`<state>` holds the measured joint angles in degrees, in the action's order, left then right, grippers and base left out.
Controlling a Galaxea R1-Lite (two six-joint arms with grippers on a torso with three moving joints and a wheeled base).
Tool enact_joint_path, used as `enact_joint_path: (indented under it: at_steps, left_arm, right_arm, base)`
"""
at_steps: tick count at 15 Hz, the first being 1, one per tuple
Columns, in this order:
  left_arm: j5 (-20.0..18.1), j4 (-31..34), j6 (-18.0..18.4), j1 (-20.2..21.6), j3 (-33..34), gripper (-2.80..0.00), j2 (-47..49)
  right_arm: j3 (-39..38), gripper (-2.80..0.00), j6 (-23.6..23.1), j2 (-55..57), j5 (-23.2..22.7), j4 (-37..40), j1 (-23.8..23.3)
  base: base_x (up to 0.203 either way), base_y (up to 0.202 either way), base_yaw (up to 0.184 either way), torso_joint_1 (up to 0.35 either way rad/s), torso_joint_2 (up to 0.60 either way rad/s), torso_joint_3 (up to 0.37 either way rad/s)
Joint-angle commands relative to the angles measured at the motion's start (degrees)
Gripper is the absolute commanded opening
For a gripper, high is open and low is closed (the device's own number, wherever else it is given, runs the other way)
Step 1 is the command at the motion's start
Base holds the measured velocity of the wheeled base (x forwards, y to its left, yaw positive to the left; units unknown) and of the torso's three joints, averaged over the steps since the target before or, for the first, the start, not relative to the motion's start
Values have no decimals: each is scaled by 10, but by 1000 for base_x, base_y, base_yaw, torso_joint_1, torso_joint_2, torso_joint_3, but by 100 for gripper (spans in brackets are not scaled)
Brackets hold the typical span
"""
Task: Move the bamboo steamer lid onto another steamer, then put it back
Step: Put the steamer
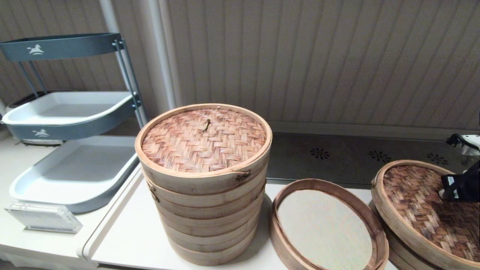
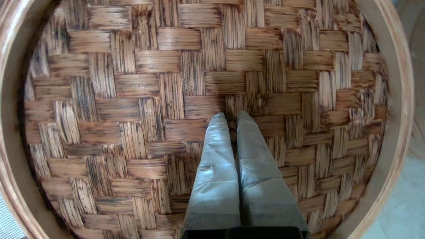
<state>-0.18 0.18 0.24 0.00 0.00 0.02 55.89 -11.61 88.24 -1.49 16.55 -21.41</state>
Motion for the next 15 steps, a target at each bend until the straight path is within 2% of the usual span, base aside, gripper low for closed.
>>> enact_joint_path:
  at_steps: [1, 3, 7, 15]
  left_arm:
    - [0, 0, 0, 0, 2, -280, 1]
    - [0, 0, -1, 0, 2, -280, 1]
    - [0, 0, -1, 0, 2, -280, 1]
    - [0, -1, 0, 0, 2, -280, 1]
  right_arm:
    - [-3, -280, -2, 1, -1, 1, -7]
    - [-23, -280, -7, -4, -5, -1, -31]
    - [-44, -280, -9, -4, -16, -5, -41]
    - [-25, -280, -10, 24, -24, -9, -56]
  base:
    - [0, 0, 0, 0, 0, 0]
    - [0, 0, 0, 0, 0, 0]
    - [0, 0, 0, 0, 0, 0]
    - [0, 0, 0, 0, 0, 0]
